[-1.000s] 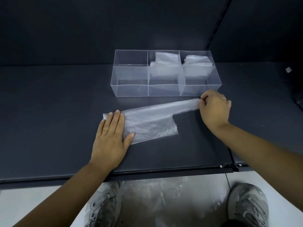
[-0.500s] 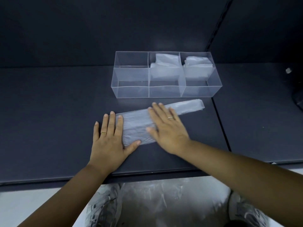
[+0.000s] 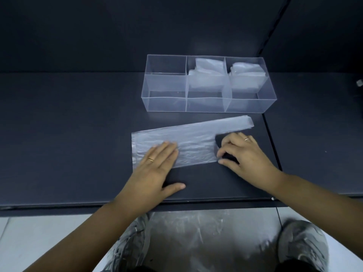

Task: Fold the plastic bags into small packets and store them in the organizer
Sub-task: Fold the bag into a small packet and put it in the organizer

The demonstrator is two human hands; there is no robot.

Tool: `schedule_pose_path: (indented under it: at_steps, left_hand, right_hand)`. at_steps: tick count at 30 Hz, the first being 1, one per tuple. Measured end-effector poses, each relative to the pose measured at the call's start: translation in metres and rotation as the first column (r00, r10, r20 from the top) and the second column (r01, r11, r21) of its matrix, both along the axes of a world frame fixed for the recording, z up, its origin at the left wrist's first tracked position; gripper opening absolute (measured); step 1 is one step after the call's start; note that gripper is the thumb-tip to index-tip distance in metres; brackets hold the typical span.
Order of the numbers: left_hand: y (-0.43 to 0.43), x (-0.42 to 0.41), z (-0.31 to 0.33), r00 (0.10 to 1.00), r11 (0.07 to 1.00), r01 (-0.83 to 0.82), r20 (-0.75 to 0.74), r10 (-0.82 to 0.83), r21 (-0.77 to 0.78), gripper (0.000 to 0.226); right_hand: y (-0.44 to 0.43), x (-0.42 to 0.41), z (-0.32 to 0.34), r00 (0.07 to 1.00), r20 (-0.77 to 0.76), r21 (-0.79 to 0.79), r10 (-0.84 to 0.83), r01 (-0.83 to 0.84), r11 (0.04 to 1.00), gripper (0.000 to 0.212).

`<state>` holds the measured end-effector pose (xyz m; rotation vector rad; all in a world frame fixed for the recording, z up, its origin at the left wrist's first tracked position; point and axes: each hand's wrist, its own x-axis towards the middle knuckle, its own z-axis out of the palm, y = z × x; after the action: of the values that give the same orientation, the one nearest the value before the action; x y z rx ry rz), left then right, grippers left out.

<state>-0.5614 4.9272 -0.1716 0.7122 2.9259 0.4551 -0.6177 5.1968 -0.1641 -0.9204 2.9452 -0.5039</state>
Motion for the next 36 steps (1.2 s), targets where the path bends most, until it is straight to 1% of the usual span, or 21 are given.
schedule_pose_path:
  at_steps: [2, 4, 7, 9, 11, 12, 14, 15, 16, 18, 21, 23, 26, 28, 29, 31, 32, 33, 34, 35, 36]
  left_hand:
    - [0.007, -0.003, -0.007, 0.999, 1.000, -0.017, 0.039, 0.017, 0.006, 0.085]
    - [0.010, -0.007, -0.006, 0.998, 0.998, -0.062, 0.000, 0.062, 0.015, 0.077]
    - [0.012, -0.012, -0.004, 0.980, 0.992, -0.105, -0.163, 0.114, 0.063, 0.048]
    - [0.012, -0.013, -0.005, 0.956, 0.988, -0.105, -0.262, 0.131, 0.114, 0.031]
    - [0.013, -0.012, -0.005, 0.946, 0.985, -0.081, -0.300, 0.125, 0.153, 0.020]
    - [0.014, -0.011, -0.004, 0.945, 0.985, -0.069, -0.306, 0.116, 0.161, 0.018]
    - [0.018, -0.009, 0.000, 0.949, 0.984, -0.054, -0.299, 0.103, 0.168, 0.017]
    - [0.020, -0.008, 0.003, 0.952, 0.984, -0.055, -0.287, 0.103, 0.172, 0.016]
    - [0.020, -0.007, 0.006, 0.958, 0.983, -0.060, -0.267, 0.105, 0.172, 0.016]
    - [0.019, -0.007, 0.012, 0.980, 0.977, -0.102, -0.150, 0.131, 0.189, 0.017]
    - [-0.002, -0.013, 0.018, 0.953, 0.908, -0.297, 0.143, 0.265, 0.295, 0.020]
    - [-0.024, -0.019, 0.020, 0.871, 0.799, -0.467, 0.354, 0.341, 0.378, 0.015]
    - [-0.047, -0.031, 0.022, 0.686, 0.572, -0.704, 0.609, 0.397, 0.420, 0.006]
    - [-0.055, -0.037, 0.022, 0.576, 0.460, -0.803, 0.693, 0.434, 0.379, 0.006]
    - [-0.057, -0.038, 0.022, 0.549, 0.444, -0.823, 0.699, 0.458, 0.356, 0.008]
    - [-0.056, -0.036, 0.021, 0.558, 0.459, -0.827, 0.580, 0.594, 0.325, 0.012]
    - [-0.053, -0.033, 0.021, 0.594, 0.500, -0.804, 0.395, 0.701, 0.322, 0.014]
    - [-0.046, -0.028, 0.022, 0.642, 0.579, -0.747, 0.129, 0.756, 0.327, 0.014]
    - [-0.033, -0.023, 0.024, 0.698, 0.690, -0.652, -0.105, 0.708, 0.314, 0.016]
    - [-0.018, -0.017, 0.025, 0.770, 0.801, -0.521, -0.241, 0.590, 0.296, 0.021]
    - [-0.004, -0.012, 0.021, 0.853, 0.887, -0.383, -0.270, 0.447, 0.256, 0.028]
  right_hand:
    - [-0.005, -0.001, 0.001, 1.000, 0.010, 0.016, -0.024, 0.024, 1.000, 0.006]
    - [-0.007, -0.001, 0.003, 0.993, 0.117, 0.021, -0.029, 0.026, 0.999, 0.006]
    - [-0.001, -0.003, 0.015, 0.907, 0.417, -0.148, -0.054, 0.126, 0.981, 0.015]
    - [0.006, -0.001, 0.023, 0.863, 0.500, -0.200, -0.079, 0.203, 0.958, 0.016]
    - [0.010, 0.002, 0.029, 0.919, 0.365, -0.163, -0.147, 0.219, 0.962, 0.007]
    - [0.008, 0.005, 0.033, 0.949, 0.272, -0.113, -0.161, 0.198, 0.974, 0.027]
    - [-0.007, 0.012, 0.038, 0.984, 0.166, -0.013, -0.069, 0.072, 0.997, 0.075]
    - [-0.016, 0.014, 0.037, 0.991, 0.136, 0.047, 0.000, -0.006, 0.999, 0.085]
    - [-0.024, 0.016, 0.033, 0.990, 0.132, 0.092, 0.054, -0.067, 0.994, 0.085]
    - [-0.033, 0.013, 0.020, 0.989, 0.133, 0.078, 0.069, -0.080, 0.994, 0.060]
    - [-0.027, -0.004, 0.017, 0.942, 0.312, -0.189, -0.122, 0.187, 0.964, 0.010]
    - [-0.017, -0.018, 0.017, 0.869, 0.447, -0.261, -0.212, 0.353, 0.898, 0.012]
    - [-0.011, -0.029, 0.014, 0.783, 0.560, -0.294, -0.272, 0.495, 0.818, 0.021]
    - [-0.013, -0.032, 0.009, 0.751, 0.587, -0.315, -0.303, 0.556, 0.769, 0.023]
    - [-0.015, -0.033, 0.007, 0.747, 0.576, -0.303, -0.332, 0.572, 0.762, 0.024]
    - [-0.017, -0.037, 0.003, 0.753, 0.532, -0.266, -0.387, 0.582, 0.768, 0.027]
    - [-0.018, -0.039, 0.002, 0.755, 0.515, -0.248, -0.407, 0.585, 0.772, 0.027]
    - [-0.019, -0.040, 0.002, 0.754, 0.504, -0.232, -0.420, 0.587, 0.775, 0.028]
    - [-0.020, -0.042, 0.002, 0.752, 0.500, -0.220, -0.430, 0.591, 0.776, 0.028]
    - [-0.020, -0.043, 0.002, 0.749, 0.497, -0.210, -0.438, 0.594, 0.777, 0.029]
    - [-0.021, -0.044, 0.002, 0.745, 0.495, -0.197, -0.448, 0.598, 0.777, 0.029]
